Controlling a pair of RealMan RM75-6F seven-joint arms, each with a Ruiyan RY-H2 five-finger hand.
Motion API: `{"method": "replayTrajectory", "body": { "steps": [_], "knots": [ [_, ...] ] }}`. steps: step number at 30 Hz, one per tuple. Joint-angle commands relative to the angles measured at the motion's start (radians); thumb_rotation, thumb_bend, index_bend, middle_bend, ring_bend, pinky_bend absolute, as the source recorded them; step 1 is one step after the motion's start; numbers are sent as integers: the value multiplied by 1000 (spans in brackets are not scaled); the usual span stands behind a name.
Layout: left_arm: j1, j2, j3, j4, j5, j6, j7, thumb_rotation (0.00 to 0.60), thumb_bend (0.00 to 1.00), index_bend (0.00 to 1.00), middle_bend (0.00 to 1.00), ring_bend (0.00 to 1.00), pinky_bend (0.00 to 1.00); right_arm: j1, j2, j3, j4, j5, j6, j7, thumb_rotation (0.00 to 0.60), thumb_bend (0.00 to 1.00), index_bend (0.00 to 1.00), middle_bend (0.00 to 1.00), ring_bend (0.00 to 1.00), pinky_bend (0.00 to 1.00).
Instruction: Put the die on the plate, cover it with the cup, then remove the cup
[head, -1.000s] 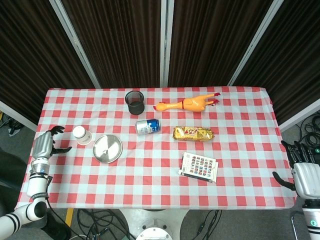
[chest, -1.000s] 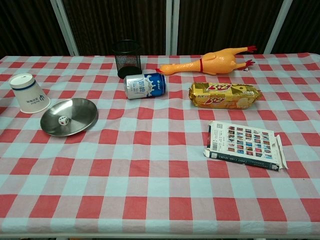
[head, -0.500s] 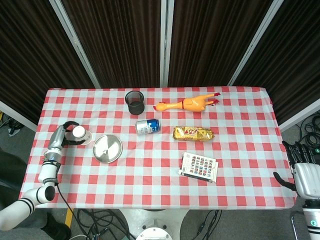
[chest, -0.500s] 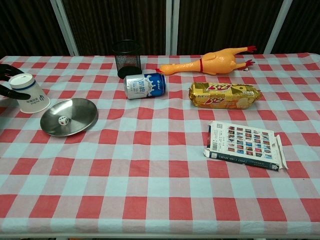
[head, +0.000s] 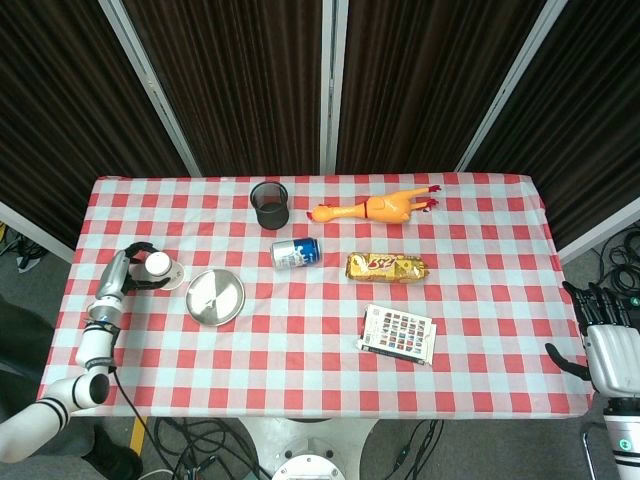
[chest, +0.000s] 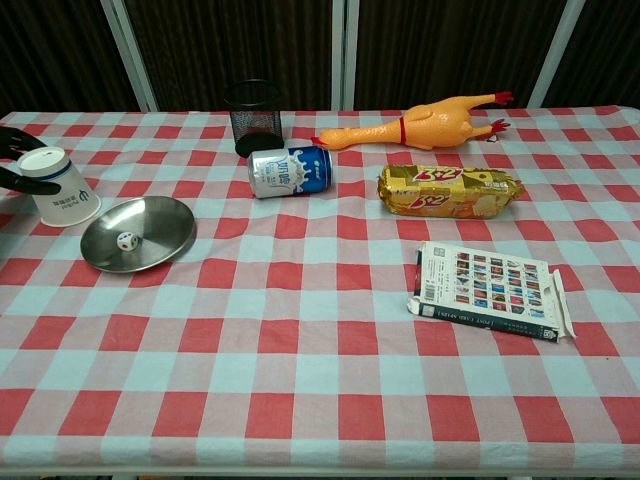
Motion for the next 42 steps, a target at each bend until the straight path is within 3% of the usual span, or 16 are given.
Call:
{"method": "replayTrajectory", "body": {
  "steps": [1,7,13,18,22,30,42],
  "knots": [
    [-2,-3,-5,8,-8,-12,-11,600,192,407,243,140,235,1,-1,-1,0,-1,-2,0,600,138,79,158,0,27],
    [2,-28,-18,29,-3,32,-36,600,274,512,431,291,371,-2,1,-2,-2,-3,4,-1,600,139,79,159,0,27],
    [22,33,6,-77,92,96,-94,600,285,519,442,308,376,-6,4,-4,-5,-8,10,-1,600,138,81,160,0,27],
    [43,122,68,-235,239,182,-137,600,284,518,441,308,368,-4,1,-5,-4,-14,11,0,600,139,81,161,0,27],
    [39,143,121,-294,320,213,-131,600,285,518,439,308,338,-4,-2,-8,-1,-17,9,4,600,138,81,161,0,27],
    [15,60,161,-230,333,236,-22,600,283,514,428,307,273,-10,4,-8,-3,-21,20,6,600,139,81,161,0,27],
    [-11,9,172,-167,296,209,-5,600,276,507,415,276,196,-11,4,-9,-12,-18,18,-3,600,139,81,162,0,27]
  ]
}}
